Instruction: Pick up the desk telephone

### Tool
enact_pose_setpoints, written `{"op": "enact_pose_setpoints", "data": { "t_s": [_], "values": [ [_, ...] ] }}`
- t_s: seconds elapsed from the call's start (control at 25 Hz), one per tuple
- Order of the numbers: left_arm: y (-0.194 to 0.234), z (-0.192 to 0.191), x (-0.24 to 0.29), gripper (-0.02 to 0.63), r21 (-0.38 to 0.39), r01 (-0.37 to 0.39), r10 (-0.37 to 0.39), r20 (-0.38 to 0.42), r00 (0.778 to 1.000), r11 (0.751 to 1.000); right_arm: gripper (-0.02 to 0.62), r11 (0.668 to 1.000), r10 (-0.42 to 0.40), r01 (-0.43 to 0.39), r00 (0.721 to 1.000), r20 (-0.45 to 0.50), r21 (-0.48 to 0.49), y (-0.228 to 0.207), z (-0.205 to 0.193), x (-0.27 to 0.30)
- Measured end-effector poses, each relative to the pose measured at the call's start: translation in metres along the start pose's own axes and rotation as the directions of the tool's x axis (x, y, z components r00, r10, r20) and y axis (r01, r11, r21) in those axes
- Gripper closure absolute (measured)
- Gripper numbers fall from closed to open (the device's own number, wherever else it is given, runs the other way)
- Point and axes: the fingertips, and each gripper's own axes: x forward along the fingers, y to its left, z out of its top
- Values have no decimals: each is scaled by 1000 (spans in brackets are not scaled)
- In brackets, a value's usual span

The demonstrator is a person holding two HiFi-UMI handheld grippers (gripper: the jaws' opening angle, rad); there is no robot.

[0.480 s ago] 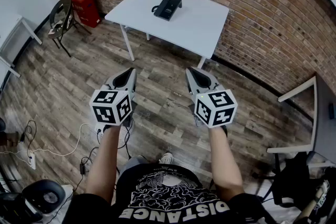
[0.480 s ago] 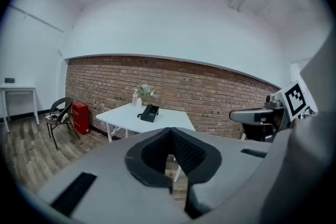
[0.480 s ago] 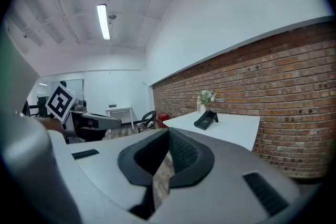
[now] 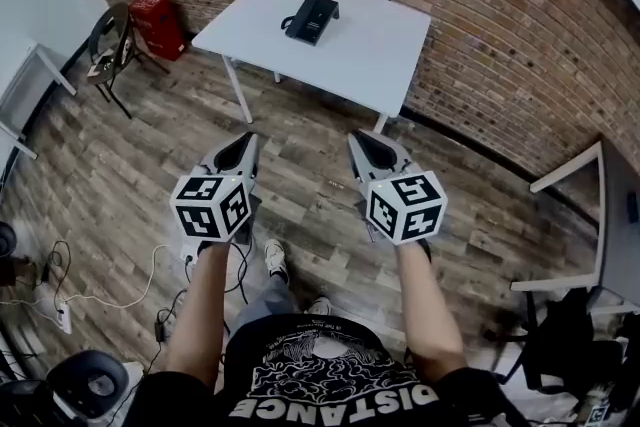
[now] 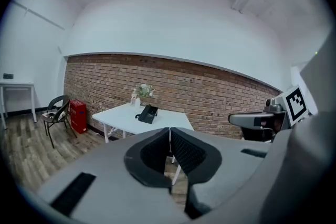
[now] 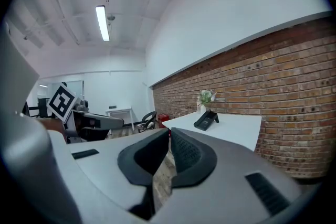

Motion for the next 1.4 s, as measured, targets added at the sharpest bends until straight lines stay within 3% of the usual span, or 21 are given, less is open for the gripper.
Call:
{"op": "enact_pose_setpoints", "data": {
  "t_s": [0.64,1.4],
  "values": [
    [77,40,99,592,-20,105,-105,0,994,994,591,999,-49,49,998,-29,8,-36,20,118],
    [196,93,213,496,-49,219,-220,-15,975,975,488,988,-148,151,987,-62,41,-63,52,258]
  ]
}}
